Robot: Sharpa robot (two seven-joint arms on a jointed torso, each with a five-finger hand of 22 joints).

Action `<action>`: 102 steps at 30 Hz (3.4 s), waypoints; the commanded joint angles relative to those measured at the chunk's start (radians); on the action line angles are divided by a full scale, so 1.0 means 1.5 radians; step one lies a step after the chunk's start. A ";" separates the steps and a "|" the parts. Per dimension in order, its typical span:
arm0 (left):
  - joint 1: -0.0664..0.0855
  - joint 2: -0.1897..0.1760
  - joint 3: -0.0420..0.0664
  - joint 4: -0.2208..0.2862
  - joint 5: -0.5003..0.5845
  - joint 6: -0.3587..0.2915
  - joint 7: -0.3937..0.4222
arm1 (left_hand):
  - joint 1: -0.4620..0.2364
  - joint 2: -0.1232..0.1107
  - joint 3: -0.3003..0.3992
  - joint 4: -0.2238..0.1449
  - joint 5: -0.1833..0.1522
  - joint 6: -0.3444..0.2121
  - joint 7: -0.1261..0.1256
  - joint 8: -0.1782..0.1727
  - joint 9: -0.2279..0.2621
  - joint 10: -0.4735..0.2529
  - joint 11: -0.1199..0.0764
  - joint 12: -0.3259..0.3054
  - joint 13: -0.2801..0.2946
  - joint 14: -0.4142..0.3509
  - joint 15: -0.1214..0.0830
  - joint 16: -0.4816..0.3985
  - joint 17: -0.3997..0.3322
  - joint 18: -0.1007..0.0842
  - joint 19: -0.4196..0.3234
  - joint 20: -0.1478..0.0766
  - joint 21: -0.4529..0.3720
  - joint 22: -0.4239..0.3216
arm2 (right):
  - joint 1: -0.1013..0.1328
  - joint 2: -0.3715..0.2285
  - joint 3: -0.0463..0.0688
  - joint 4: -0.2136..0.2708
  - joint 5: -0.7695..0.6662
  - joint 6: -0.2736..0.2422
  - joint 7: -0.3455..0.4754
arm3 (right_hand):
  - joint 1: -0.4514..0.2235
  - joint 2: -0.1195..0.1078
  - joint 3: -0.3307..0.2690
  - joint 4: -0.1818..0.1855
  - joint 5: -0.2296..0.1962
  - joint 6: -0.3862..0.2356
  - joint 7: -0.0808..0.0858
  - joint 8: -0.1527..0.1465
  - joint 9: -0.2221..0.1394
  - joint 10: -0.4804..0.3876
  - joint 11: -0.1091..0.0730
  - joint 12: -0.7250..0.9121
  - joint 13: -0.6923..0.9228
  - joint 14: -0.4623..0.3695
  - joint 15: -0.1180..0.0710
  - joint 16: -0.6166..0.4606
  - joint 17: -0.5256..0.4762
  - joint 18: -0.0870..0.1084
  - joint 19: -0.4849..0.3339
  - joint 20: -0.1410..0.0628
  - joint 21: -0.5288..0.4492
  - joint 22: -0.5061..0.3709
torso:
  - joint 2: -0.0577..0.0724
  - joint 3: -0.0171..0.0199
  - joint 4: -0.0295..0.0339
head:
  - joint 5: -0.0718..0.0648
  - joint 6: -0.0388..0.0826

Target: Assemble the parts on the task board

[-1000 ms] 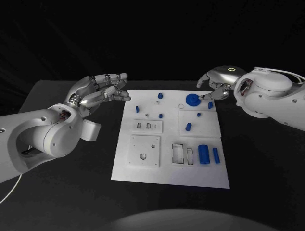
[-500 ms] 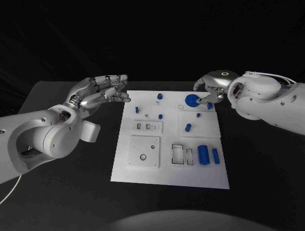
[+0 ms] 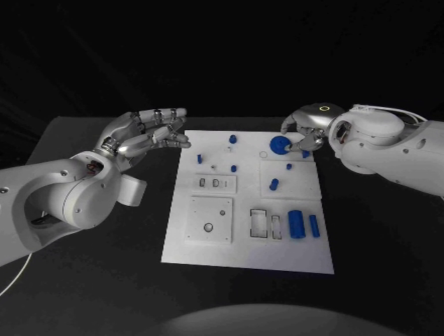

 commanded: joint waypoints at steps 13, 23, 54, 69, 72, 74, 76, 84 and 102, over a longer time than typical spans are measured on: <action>0.000 0.001 0.000 0.001 -0.004 0.016 0.000 | 0.007 0.001 0.004 -0.001 0.004 -0.001 0.006 0.003 0.000 0.001 0.004 0.003 -0.001 -0.004 0.001 0.002 -0.001 0.003 -0.004 0.000 -0.002 0.000 | -0.008 0.015 0.000 -0.014 -0.010 0.018 0.001 | 0.001 0.000 0.005 -0.005 0.020 -0.013 -0.003 0.015 0.027 0.071 -0.002 0.002 0.175 0.069 -0.005 0.002 0.175 -0.008 0.050 -0.007 0.001 0.166 | -0.001 -0.0001 -0.0003 | 0.001 -0.003; 0.000 0.002 0.000 0.000 -0.004 0.017 -0.002 | 0.008 0.001 0.005 -0.001 0.004 -0.001 0.007 0.003 0.000 0.001 0.005 0.003 -0.001 -0.004 0.001 0.002 -0.001 0.003 -0.004 0.000 -0.002 0.000 | -0.010 0.018 0.000 -0.017 -0.010 0.022 0.000 | 0.003 0.002 0.009 -0.006 0.028 -0.008 -0.003 0.018 0.029 0.071 -0.002 0.002 0.175 0.069 -0.004 0.002 0.175 -0.008 0.050 -0.007 0.000 0.166 | 0.000 0.0000 -0.0001 | 0.000 -0.003; 0.000 -0.004 0.000 0.000 -0.004 0.019 -0.005 | 0.009 0.000 0.005 0.000 0.004 0.000 0.007 0.004 0.000 0.001 0.006 0.004 -0.001 -0.004 0.001 0.002 -0.002 0.003 -0.004 0.000 -0.001 0.001 | -0.009 0.008 0.000 0.004 -0.006 -0.028 0.012 | -0.002 -0.001 0.035 -0.012 0.078 0.094 -0.007 0.038 0.034 0.071 -0.003 0.002 0.175 0.069 -0.006 0.002 0.175 -0.008 0.052 -0.008 0.002 0.167 | 0.000 0.0002 0.0001 | 0.003 -0.005; 0.000 -0.001 0.000 -0.003 -0.004 0.021 -0.008 | 0.009 0.000 0.006 0.000 0.004 0.000 0.008 0.004 0.000 0.003 0.007 0.004 -0.001 -0.004 0.001 0.003 -0.002 0.003 -0.005 0.000 -0.001 0.001 | 0.023 0.028 0.001 0.041 0.006 -0.021 0.022 | -0.008 -0.002 0.043 -0.008 0.100 0.100 -0.005 0.027 0.027 0.071 -0.001 0.002 0.175 0.069 -0.004 0.002 0.175 -0.008 0.052 -0.007 0.002 0.167 | 0.000 0.0001 0.0012 | 0.003 -0.009; 0.000 0.000 0.000 -0.004 -0.005 0.021 -0.009 | 0.009 0.000 0.006 0.000 0.004 0.000 0.008 0.004 0.000 0.003 0.007 0.004 -0.001 -0.004 0.001 0.003 -0.002 0.003 -0.005 0.000 -0.001 0.001 | 0.024 0.046 0.001 0.037 0.012 -0.011 0.025 | -0.009 -0.002 0.043 -0.008 0.100 0.100 -0.004 0.025 0.027 0.071 0.000 0.002 0.175 0.069 -0.003 0.002 0.175 -0.008 0.051 -0.007 0.001 0.166 | -0.001 -0.0010 0.0019 | 0.002 -0.012; 0.000 0.001 0.000 -0.005 -0.005 0.022 -0.009 | 0.010 0.000 0.006 0.000 0.004 0.001 0.008 0.005 0.000 0.003 0.007 0.005 0.000 -0.004 0.001 0.003 -0.002 0.003 -0.005 0.000 -0.001 0.001 | 0.025 0.058 0.001 0.031 0.015 -0.006 0.027 | -0.009 -0.002 0.044 -0.008 0.101 0.100 -0.004 0.024 0.026 0.071 0.000 0.002 0.175 0.069 -0.003 0.002 0.175 -0.008 0.051 -0.006 0.001 0.166 | 0.000 -0.0014 0.0019 | 0.000 -0.011; 0.000 0.003 0.000 -0.006 -0.006 0.022 -0.009 | 0.010 0.000 0.006 0.000 0.004 0.001 0.008 0.005 0.000 0.003 0.007 0.005 0.000 -0.004 0.001 0.003 -0.002 0.003 -0.005 0.000 -0.001 0.001 | 0.025 0.072 0.002 0.024 0.018 -0.001 0.029 | -0.009 -0.002 0.045 -0.008 0.101 0.100 -0.004 0.023 0.026 0.071 0.000 0.002 0.175 0.069 -0.003 0.002 0.175 -0.008 0.050 -0.006 0.000 0.166 | 0.000 -0.0007 0.0012 | 0.000 -0.010; 0.000 0.005 0.000 -0.004 -0.006 0.020 -0.009 | 0.010 0.000 0.007 0.000 0.004 0.001 0.009 0.005 0.000 0.005 0.008 0.006 0.000 -0.004 0.001 0.003 -0.002 0.003 -0.005 0.000 0.000 0.001 | 0.024 0.124 0.002 -0.009 0.024 0.013 0.033 | -0.009 -0.002 0.047 -0.008 0.102 0.098 -0.002 0.019 0.023 0.071 0.001 0.002 0.175 0.069 -0.001 0.002 0.175 -0.007 0.049 -0.005 -0.001 0.166 | 0.001 -0.0002 0.0028 | 0.000 -0.014; 0.000 0.007 0.000 -0.005 -0.006 0.019 -0.012 | 0.010 -0.001 0.007 0.001 0.004 0.001 0.009 0.005 0.000 0.005 0.008 0.006 0.000 -0.003 0.001 0.004 -0.002 0.003 -0.005 0.000 0.000 0.001 | 0.012 0.193 0.002 -0.063 0.030 0.048 0.033 | -0.010 -0.002 0.054 -0.009 0.100 0.094 0.003 0.004 0.015 0.071 0.005 0.002 0.175 0.069 0.003 0.002 0.175 -0.006 0.045 -0.002 -0.005 0.164 | 0.001 -0.0003 0.0002 | 0.006 -0.019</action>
